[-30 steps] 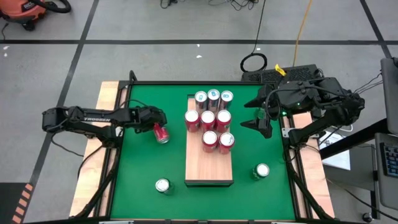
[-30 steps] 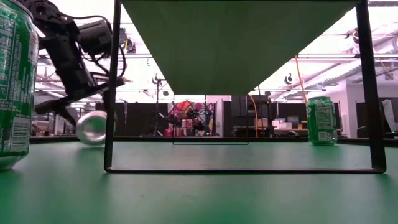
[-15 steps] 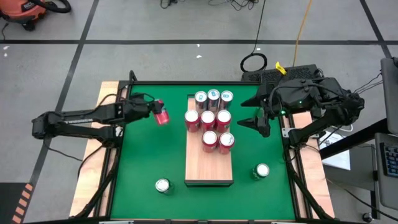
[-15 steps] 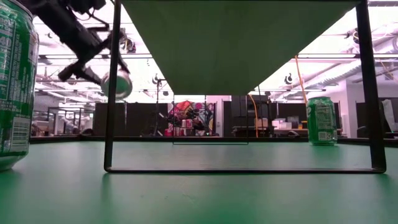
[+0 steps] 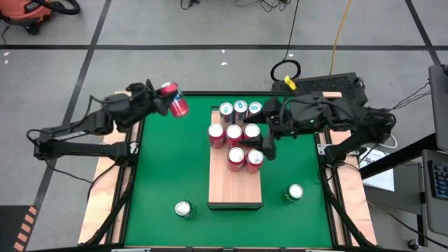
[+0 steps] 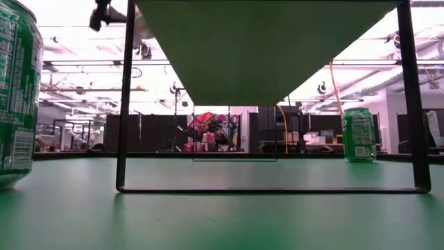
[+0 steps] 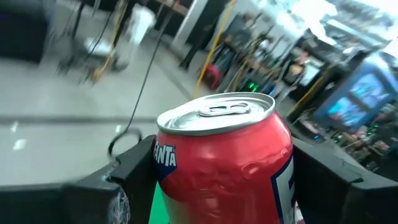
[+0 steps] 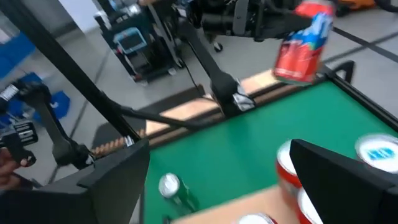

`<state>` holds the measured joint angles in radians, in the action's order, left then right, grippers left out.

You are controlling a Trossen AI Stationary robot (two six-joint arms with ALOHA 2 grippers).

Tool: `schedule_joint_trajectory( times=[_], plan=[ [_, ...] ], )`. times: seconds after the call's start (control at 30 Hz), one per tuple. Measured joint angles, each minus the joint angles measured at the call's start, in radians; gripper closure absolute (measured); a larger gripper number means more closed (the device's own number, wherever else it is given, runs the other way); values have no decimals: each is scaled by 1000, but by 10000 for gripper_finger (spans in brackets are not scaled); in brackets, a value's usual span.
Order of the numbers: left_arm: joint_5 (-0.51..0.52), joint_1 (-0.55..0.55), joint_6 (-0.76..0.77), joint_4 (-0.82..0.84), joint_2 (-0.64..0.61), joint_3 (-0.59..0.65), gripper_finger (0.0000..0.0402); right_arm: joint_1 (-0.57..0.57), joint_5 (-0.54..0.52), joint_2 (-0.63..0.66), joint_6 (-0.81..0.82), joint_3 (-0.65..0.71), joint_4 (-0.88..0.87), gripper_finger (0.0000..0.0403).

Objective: Place canned beverage on shelf
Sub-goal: Put the orange soda can on the shelf aligned with the other orange soda cans

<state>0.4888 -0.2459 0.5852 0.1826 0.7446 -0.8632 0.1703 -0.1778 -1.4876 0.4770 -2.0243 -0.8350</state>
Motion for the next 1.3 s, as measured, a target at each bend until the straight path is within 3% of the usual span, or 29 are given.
schedule_joint_trajectory(
  times=[0.27,0.6,0.77,1.03,1.3],
  plan=[
    [-40,14,-209,-117,21,-129,121,-15,21,-72,-3,0,178,26],
    [-97,164,-480,-337,132,-222,121,-73,18,-116,-132,0,312,26],
    [-89,235,-548,-371,218,-262,121,-93,13,-145,-266,0,384,26],
    [-81,302,-603,-386,321,-339,121,-106,-109,-189,-285,0,379,25],
    [-85,334,-631,-383,350,-377,121,-110,-161,-196,-318,1,383,25]
  ],
)
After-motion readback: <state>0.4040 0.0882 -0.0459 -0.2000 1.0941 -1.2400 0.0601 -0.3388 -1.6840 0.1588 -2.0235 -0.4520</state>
